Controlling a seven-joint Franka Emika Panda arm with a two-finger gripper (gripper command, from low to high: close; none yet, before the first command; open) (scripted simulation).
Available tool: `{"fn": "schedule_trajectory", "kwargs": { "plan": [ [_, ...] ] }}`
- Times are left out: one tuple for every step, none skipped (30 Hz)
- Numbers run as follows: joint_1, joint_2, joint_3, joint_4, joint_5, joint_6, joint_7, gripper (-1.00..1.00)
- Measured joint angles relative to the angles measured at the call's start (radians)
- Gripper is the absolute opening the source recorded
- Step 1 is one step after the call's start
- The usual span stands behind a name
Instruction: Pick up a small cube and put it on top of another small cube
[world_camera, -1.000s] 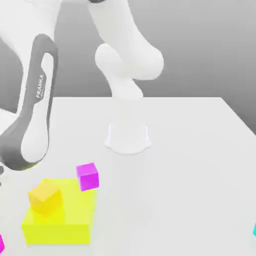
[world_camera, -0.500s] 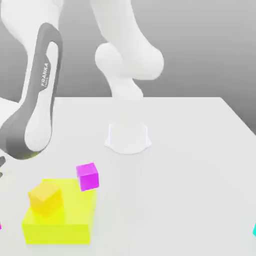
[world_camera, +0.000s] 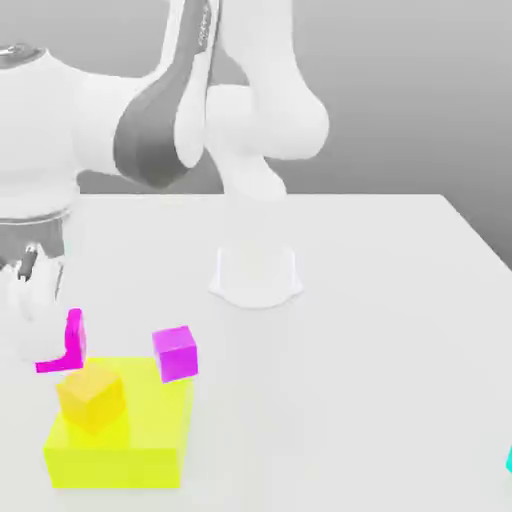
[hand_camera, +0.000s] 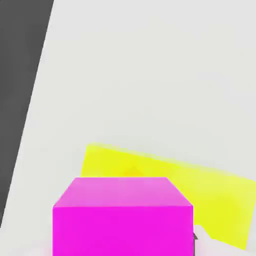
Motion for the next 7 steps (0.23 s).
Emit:
{"fn": "schedule_trajectory", "kwargs": {
  "plan": [
    [0.001,0.021,-0.001,-0.011,0.001,0.033,-0.006,-1.00],
    [0.002,0.049,-0.002,-0.021,-0.001,0.072,-0.007,-1.00],
    [0.000,0.080,-0.001,-0.030,-0.004,0.112,-0.006,-1.00],
    [0.000,0.099,0.000,-0.035,-0.006,0.137,-0.005,1.00],
    [0.000,0.099,0.000,-0.035,-0.006,0.137,-0.005,1.00],
    [-0.001,0.099,0.000,-0.035,-0.006,0.137,-0.005,1.00],
    [0.000,0.099,0.000,-0.035,-0.006,0.137,-0.005,1.00]
  ]
}}
